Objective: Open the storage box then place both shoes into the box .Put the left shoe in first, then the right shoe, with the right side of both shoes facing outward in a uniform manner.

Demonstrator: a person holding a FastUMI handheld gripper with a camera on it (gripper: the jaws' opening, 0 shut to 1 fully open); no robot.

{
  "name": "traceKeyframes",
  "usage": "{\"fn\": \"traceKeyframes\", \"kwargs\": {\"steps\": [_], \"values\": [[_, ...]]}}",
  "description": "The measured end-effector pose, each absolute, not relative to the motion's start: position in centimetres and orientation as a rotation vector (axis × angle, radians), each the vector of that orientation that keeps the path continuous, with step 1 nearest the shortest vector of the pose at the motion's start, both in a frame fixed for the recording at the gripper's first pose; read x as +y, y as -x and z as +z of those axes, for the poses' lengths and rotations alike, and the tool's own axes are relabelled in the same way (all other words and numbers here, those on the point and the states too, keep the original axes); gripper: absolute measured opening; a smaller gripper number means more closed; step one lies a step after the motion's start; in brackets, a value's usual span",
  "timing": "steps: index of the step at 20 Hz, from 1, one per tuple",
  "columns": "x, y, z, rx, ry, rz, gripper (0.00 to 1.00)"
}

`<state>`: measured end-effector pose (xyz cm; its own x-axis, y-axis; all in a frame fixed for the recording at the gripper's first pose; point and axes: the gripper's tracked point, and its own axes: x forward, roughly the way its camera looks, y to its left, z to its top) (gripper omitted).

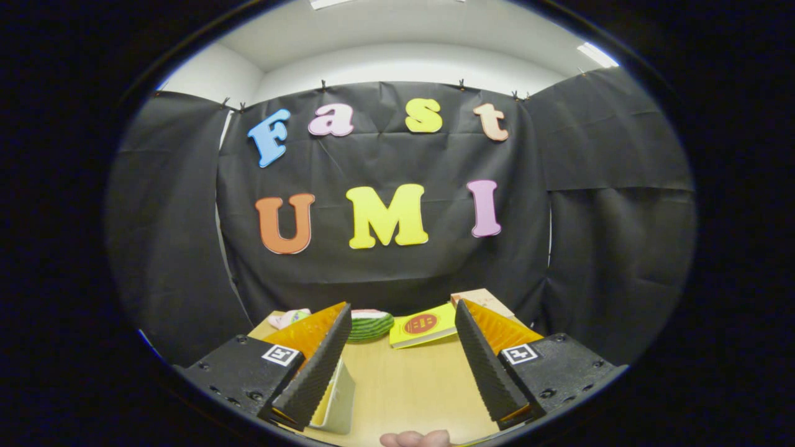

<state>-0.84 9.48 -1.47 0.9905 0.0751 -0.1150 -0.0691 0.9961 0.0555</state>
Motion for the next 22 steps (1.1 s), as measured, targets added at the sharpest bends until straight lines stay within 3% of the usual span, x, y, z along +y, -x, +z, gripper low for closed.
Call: {"fn": "traceKeyframes", "kwargs": {"steps": [22], "values": [[10.1,-0.7,-2.2,0.124,-0.055,0.098,1.00]]}}
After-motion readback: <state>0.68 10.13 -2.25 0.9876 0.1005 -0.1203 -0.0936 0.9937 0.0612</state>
